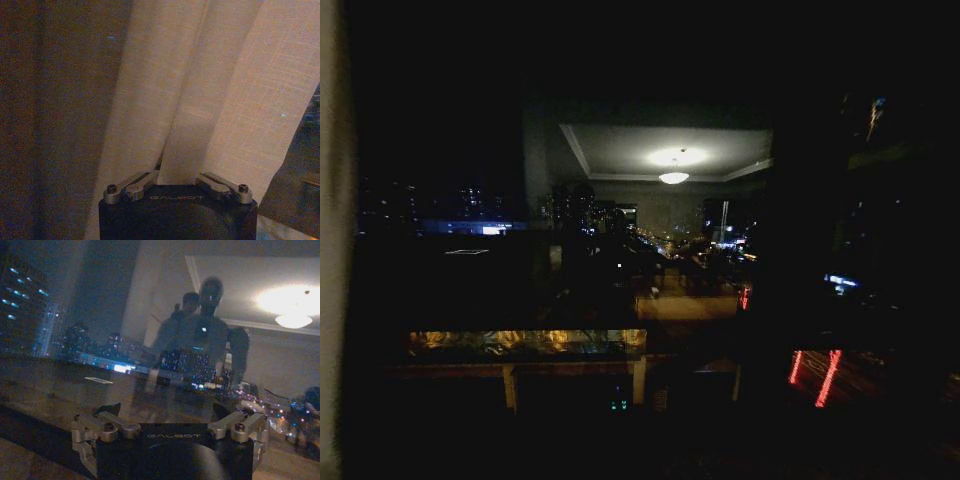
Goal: Open the curtains by pulling them apart, changing their state from closed to fully open.
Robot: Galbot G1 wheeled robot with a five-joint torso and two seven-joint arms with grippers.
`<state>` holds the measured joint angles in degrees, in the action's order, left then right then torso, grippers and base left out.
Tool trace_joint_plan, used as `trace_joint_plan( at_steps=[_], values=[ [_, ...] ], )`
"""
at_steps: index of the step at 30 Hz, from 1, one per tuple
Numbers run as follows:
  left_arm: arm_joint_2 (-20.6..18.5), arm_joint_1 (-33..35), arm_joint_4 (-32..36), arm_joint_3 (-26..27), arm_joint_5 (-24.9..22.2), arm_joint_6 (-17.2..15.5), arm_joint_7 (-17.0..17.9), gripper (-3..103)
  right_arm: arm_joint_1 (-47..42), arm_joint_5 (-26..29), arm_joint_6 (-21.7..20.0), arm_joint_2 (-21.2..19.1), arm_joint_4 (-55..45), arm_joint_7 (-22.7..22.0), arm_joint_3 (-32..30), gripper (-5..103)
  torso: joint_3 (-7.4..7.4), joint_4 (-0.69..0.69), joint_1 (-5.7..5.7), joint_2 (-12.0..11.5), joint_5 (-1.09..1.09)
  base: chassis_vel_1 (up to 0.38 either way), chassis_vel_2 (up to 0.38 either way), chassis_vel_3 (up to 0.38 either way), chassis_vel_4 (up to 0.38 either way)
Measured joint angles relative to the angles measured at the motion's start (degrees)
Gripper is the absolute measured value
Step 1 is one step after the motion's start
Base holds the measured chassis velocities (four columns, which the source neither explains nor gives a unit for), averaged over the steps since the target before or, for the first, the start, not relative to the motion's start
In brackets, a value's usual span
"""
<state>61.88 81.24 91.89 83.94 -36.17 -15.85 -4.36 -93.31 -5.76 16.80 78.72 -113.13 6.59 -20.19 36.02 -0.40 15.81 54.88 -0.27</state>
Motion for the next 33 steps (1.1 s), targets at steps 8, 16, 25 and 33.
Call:
trace_joint_plan(
  at_steps=[8, 16, 25, 33],
  values=[
    [-4.9, -5.0, -4.0, -0.3, -0.7, -1.8, 12.2, 2, 0.2, -0.4, 0.3, 0.0, 0.8, 0.4, 0.7, 100, 0.01, -0.01, 0.00, 0.0, 0.01, 0.000, 0.000, 0.000, 0.000],
    [-10.5, -6.6, -11.9, -0.2, -1.0, -0.1, 12.2, 2, 0.4, 0.5, -0.8, 0.0, 0.1, 0.1, -1.3, 100, 0.00, 0.00, 0.00, 0.0, 0.01, 0.000, 0.000, 0.000, 0.000],
    [-10.6, -4.6, -11.7, -0.7, -1.4, 0.3, 9.5, 2, 13.1, 7.6, -9.5, 0.0, 2.3, -1.8, -11.6, 100, 0.01, 0.00, 0.00, 0.0, 0.02, 0.000, 0.000, 0.000, 0.000],
    [-11.9, -3.3, -13.8, 0.1, -2.1, 1.1, 7.5, 2, 20.8, 13.4, -18.1, 0.0, 4.4, -2.7, -19.0, 100, 0.01, -0.01, 0.00, 0.0, 0.02, 0.000, 0.000, 0.000, 0.000]
  ],
)
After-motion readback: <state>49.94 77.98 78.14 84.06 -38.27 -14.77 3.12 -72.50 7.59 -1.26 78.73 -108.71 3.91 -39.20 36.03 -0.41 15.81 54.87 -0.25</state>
